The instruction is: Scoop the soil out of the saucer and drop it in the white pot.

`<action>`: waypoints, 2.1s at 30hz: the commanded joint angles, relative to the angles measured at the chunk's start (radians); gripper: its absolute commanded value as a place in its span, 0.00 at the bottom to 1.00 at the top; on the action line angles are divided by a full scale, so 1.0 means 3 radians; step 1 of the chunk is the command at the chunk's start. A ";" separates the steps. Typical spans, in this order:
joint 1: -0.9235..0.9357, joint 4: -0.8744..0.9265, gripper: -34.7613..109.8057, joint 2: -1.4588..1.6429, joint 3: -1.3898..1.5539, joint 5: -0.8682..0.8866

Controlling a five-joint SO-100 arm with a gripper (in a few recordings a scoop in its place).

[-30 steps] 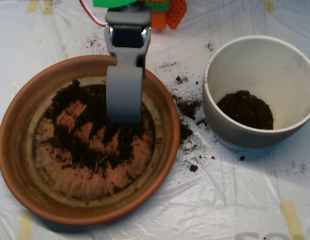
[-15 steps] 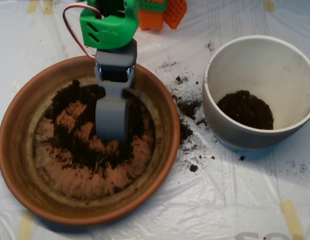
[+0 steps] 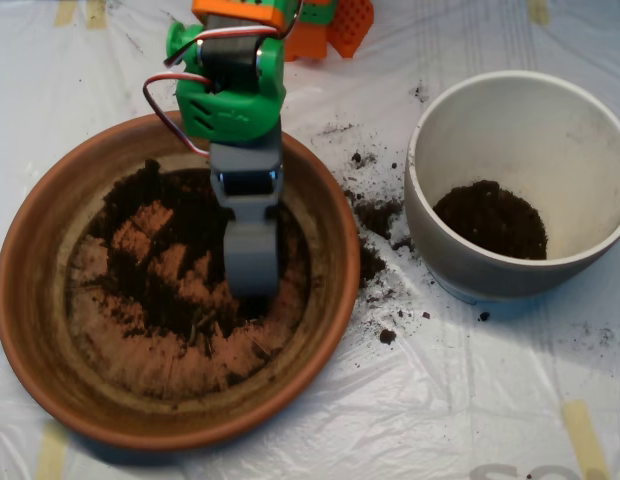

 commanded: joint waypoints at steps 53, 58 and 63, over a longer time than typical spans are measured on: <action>-0.0128 -0.0936 0.34 0.0291 0.0511 -0.0143; -0.0128 -0.0854 0.31 0.0271 0.0501 -0.0169; -0.0082 -0.0874 0.26 0.0281 0.0522 -0.0251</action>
